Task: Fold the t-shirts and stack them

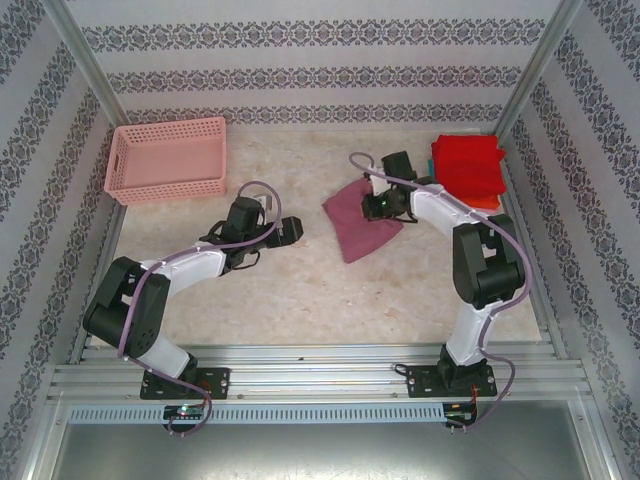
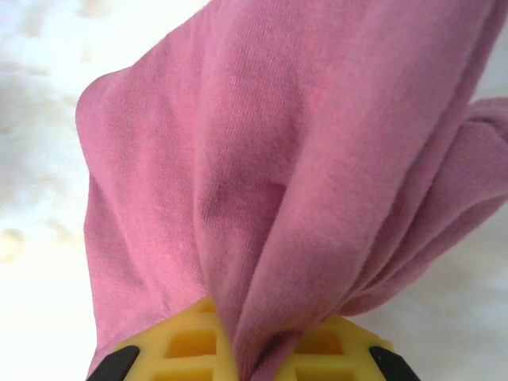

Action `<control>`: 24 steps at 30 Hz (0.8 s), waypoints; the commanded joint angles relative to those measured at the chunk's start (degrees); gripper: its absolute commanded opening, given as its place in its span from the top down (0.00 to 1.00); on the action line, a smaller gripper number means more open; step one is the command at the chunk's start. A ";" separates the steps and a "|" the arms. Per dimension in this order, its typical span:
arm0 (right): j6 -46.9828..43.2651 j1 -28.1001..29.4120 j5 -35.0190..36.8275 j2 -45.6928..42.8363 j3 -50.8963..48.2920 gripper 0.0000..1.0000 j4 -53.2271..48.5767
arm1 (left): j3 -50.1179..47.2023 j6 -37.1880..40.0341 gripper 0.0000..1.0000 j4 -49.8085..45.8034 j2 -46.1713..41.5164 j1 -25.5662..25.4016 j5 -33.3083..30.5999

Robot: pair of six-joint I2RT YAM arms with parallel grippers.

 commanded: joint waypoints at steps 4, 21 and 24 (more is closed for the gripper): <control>-11.20 -5.08 8.43 -0.73 9.40 1.00 -9.38 | -0.86 4.84 0.00 7.56 0.17 -0.89 -0.36; -19.22 -17.18 6.44 7.52 38.37 1.00 -19.84 | -1.56 5.73 0.00 7.38 -0.68 -1.21 -0.89; -19.36 -19.64 6.03 9.28 42.92 1.00 -21.47 | -1.50 5.95 0.00 7.33 -0.64 -1.19 -0.88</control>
